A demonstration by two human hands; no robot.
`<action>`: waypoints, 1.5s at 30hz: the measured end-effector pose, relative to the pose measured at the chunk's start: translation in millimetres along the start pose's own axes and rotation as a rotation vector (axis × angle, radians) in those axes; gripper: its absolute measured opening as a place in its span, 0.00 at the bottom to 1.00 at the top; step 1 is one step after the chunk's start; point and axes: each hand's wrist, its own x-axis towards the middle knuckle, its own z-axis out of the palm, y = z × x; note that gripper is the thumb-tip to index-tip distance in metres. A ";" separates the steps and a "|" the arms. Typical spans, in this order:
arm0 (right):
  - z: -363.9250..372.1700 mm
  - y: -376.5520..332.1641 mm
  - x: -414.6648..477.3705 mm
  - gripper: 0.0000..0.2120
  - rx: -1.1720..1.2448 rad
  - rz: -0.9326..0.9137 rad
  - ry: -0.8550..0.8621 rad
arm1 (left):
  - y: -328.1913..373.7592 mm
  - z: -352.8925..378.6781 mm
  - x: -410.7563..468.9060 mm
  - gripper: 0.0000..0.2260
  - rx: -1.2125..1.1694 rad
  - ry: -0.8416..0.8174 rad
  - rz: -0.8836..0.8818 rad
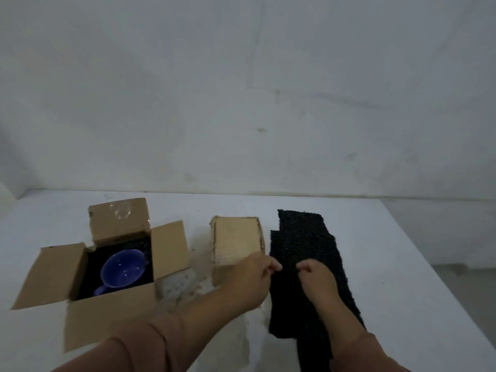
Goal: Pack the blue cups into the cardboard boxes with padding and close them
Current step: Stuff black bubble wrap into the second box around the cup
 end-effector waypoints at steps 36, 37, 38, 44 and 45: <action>9.4 70.7 4.8 0.24 -0.202 -0.253 -0.473 | -1.2 103.3 73.3 0.10 -0.454 0.020 -0.585; 9.5 72.1 5.3 0.23 -0.182 -0.260 -0.454 | -0.8 102.8 72.6 0.09 -0.405 0.035 -0.557; 9.2 73.6 5.8 0.22 -0.152 -0.254 -0.428 | 1.3 102.0 71.3 0.09 -0.359 0.051 -0.530; -13.6 77.5 16.5 0.10 0.178 -0.015 0.076 | 24.3 81.8 63.5 0.07 -0.619 0.032 -0.433; -19.9 77.1 19.1 0.09 0.273 0.041 0.120 | 28.3 74.8 61.5 0.07 -0.743 0.027 -0.426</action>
